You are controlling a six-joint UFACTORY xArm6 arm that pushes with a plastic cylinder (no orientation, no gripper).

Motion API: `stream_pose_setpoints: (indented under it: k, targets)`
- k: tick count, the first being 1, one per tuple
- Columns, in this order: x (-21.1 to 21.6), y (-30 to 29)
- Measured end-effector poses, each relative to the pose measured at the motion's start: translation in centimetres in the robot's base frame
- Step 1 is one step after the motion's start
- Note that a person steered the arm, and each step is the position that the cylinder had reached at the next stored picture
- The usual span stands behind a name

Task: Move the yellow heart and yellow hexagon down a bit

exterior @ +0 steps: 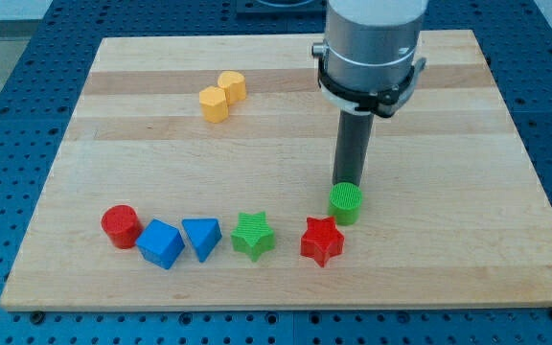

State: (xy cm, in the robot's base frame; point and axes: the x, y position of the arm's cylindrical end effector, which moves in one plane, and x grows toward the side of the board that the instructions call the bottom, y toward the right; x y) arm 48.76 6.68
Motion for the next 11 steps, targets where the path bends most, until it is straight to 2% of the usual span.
stream_pose_setpoints:
  k: [3,4,5,6,9,11]
  targets:
    - [3.2,0.4]
    - [-0.6,0.4]
    - [-9.1,0.3]
    - [-15.2,0.0]
    - [-21.4,-8.9]
    - [-20.9,-14.9]
